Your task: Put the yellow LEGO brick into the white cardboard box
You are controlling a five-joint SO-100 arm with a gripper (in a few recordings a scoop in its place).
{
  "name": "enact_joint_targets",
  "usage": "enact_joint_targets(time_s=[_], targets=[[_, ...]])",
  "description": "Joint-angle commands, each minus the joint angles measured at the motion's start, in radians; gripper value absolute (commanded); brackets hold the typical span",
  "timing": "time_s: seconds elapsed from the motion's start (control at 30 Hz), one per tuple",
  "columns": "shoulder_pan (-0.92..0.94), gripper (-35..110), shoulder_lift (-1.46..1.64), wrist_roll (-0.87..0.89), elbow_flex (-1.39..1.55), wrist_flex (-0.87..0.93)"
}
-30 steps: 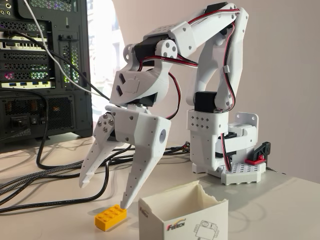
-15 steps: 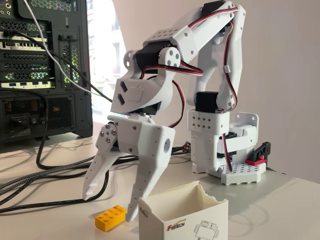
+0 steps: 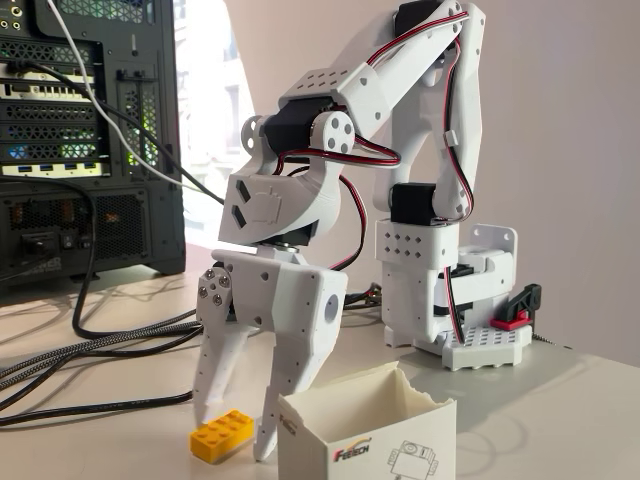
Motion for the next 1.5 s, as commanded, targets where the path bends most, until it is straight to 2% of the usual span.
enact_joint_targets(time_s=[0.0, 0.3, 0.43, 0.7, 0.87, 1.07, 1.47], targets=[[-0.005, -1, 0.041, -0.009, -0.041, 0.008], [0.002, -9, 0.086, -0.051, -0.035, 0.008], [0.006, -9, 0.221, -0.175, -0.025, 0.015], [-0.074, -9, 0.431, -0.399, -0.265, 0.345], [-0.249, -9, 0.422, -0.357, -0.411, 0.410], [-0.403, -9, 0.319, -0.255, -0.492, 0.391], [-0.445, -9, 0.301, -0.316, -0.425, 0.275]])
